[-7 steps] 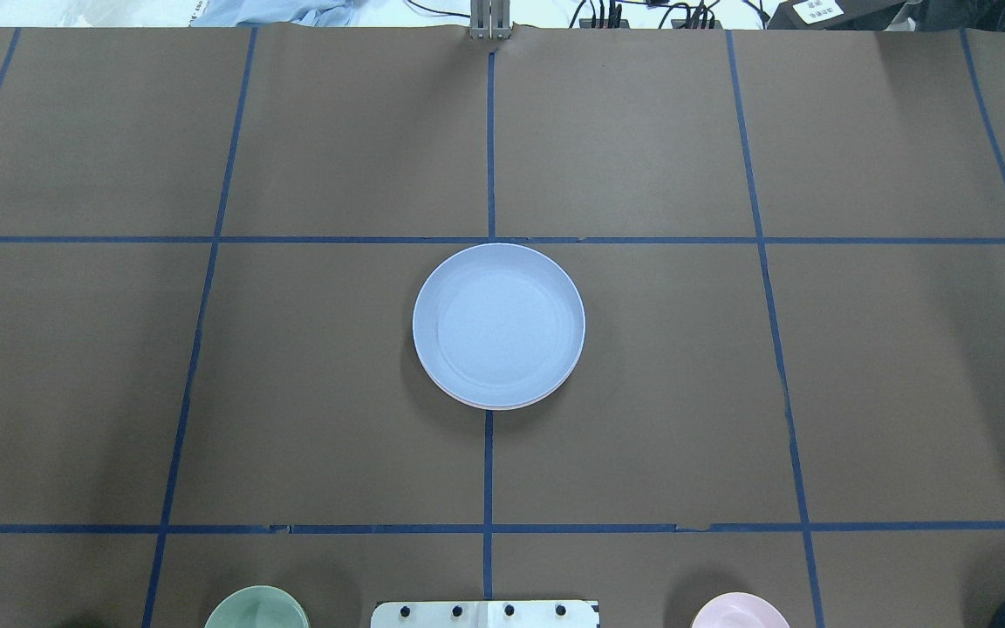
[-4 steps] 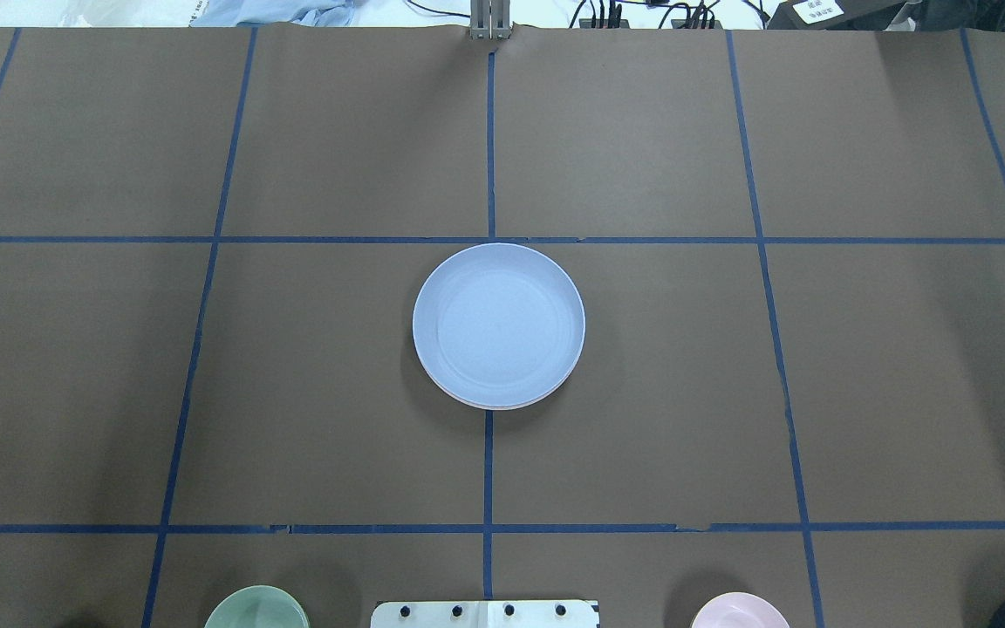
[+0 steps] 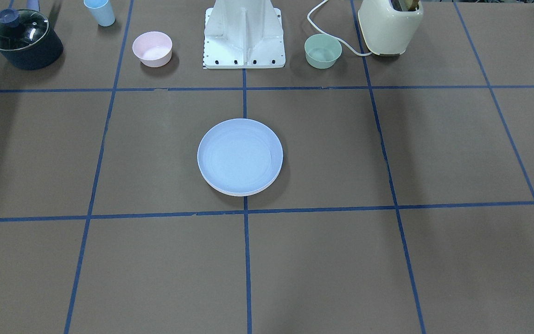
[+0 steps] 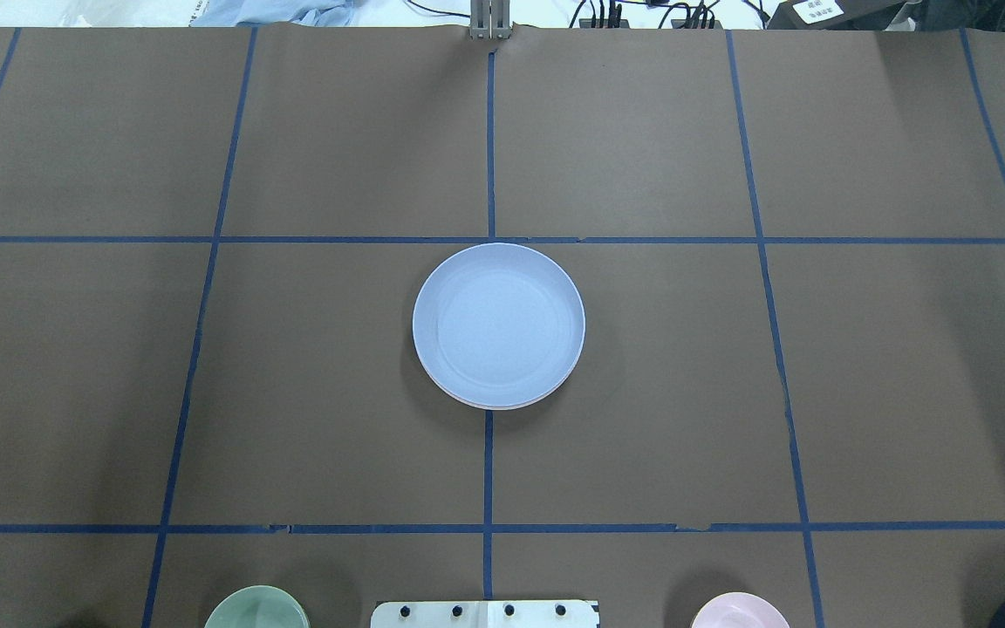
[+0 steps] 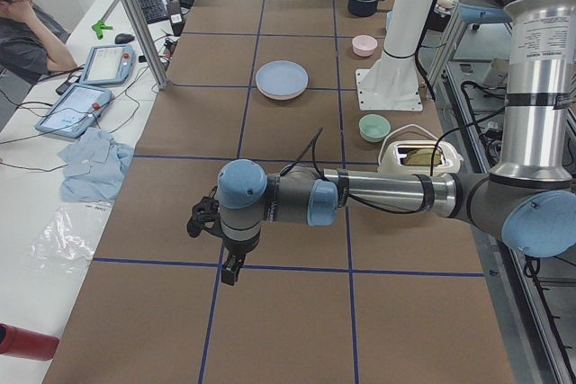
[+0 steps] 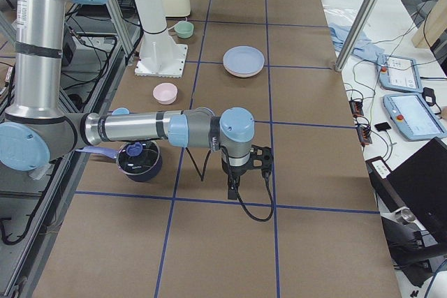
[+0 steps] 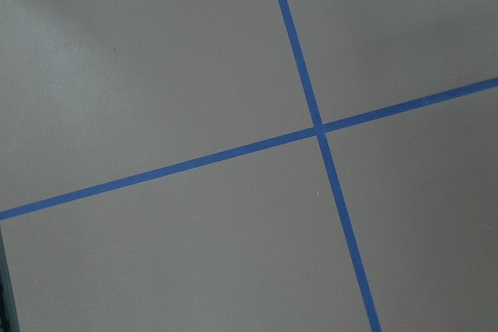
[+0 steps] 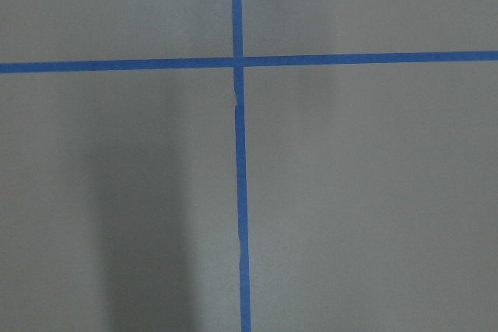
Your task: Stack three plates with pink and blue
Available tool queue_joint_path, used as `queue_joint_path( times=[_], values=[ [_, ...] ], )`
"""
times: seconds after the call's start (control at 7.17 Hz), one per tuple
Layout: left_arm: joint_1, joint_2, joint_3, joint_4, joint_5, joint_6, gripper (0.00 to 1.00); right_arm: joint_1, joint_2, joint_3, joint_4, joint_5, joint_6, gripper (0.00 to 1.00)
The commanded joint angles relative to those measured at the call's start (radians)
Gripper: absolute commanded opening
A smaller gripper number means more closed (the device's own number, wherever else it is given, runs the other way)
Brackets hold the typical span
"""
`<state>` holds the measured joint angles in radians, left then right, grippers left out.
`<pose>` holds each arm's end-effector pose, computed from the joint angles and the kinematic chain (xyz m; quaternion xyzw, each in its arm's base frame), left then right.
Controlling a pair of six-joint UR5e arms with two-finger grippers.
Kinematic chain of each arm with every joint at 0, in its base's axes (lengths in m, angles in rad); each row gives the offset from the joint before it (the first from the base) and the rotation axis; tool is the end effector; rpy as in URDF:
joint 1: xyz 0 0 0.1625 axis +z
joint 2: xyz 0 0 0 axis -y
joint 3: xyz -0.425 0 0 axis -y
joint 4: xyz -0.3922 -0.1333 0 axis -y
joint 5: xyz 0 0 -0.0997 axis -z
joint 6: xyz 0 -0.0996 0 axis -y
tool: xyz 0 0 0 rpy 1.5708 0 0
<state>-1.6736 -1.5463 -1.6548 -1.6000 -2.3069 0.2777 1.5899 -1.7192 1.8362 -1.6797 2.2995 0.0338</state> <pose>-0.1160 -0.4776 0.6287 0.1086 0.3451 0.0973 0.9272 0.0751 -0.4256 0.6105 0.0012 -0.3564 0.0233 0.9341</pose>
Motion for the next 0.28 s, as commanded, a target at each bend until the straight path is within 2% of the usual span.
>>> queue_joint_path(
  times=[0.0, 0.14],
  values=[
    [0.000, 0.000, 0.000, 0.000, 0.000, 0.000, 1.00, 0.001, 0.000, 0.000, 0.000, 0.000, 0.000, 1.00],
    [0.000, 0.000, 0.000, 0.000, 0.000, 0.000, 1.00, -0.001, 0.000, 0.000, 0.000, 0.000, 0.000, 1.00]
  ],
)
